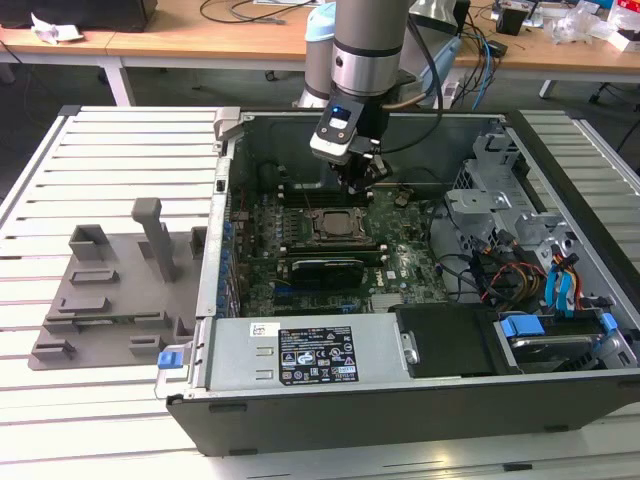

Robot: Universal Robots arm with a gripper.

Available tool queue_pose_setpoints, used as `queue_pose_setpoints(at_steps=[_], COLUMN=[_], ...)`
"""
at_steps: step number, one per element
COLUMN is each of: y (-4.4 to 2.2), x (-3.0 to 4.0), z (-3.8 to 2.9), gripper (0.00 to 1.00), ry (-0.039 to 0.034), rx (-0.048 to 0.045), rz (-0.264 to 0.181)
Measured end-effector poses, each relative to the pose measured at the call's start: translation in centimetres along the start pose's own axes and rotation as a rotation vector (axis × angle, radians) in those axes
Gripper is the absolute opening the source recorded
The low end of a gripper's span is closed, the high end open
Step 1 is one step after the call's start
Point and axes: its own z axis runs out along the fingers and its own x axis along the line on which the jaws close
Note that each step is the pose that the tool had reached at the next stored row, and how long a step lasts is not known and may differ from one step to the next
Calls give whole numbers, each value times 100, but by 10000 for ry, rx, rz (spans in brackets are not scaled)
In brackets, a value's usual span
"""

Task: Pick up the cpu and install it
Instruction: 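Install the first cpu locking lever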

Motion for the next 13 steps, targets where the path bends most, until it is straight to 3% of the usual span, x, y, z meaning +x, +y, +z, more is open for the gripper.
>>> queue_pose_setpoints(at_steps=[5,12,13], y=[0,0,0], x=[0,0,0], z=[0,0,0], gripper=[11,11,11], ry=[-28,-53,-73], rx=[-55,-107,-147], rz=[-1022,-1967,-2692])
